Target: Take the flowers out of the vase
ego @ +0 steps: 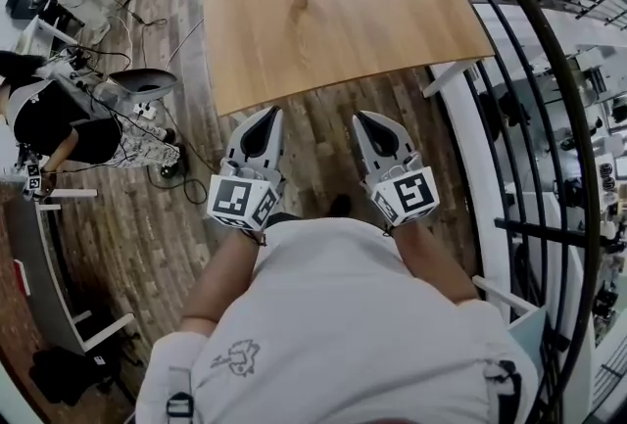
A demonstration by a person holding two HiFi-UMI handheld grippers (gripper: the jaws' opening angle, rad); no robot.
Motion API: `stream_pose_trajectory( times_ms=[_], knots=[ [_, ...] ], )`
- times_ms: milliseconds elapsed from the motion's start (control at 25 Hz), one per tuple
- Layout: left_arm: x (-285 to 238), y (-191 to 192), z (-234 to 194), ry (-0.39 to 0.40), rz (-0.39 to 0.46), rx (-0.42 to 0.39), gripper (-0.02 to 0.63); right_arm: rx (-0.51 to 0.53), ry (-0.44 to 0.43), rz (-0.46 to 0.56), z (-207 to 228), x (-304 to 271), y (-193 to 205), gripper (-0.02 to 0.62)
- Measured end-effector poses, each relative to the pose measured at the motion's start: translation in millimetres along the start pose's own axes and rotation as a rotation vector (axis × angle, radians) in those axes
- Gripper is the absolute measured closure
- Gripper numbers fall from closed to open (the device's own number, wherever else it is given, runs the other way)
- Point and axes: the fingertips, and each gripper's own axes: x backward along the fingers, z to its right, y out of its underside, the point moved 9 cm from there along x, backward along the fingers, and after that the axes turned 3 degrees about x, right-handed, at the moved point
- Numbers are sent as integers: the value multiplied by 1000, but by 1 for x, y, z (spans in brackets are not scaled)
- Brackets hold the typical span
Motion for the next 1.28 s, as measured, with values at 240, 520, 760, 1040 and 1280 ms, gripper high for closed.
stream_pose_trajectory(
  times_ms=[240,520,760,1040,1280],
  knots=[
    [-25,0,-6,-11,-22,4,601,-35,-14,-19,24,-20,7,590],
    [-62,8,-47,10,-8,26,601,-25,-3,-47,40,-67,19,589],
    [-104,1,-110,77,-13,41,601,-12,35,-65,49,-137,14,589],
    [-137,-26,-189,164,-10,18,601,-33,102,-71,44,-221,6,589],
    [-155,-28,-241,203,-19,36,601,-32,129,-103,36,-272,10,589]
  ],
)
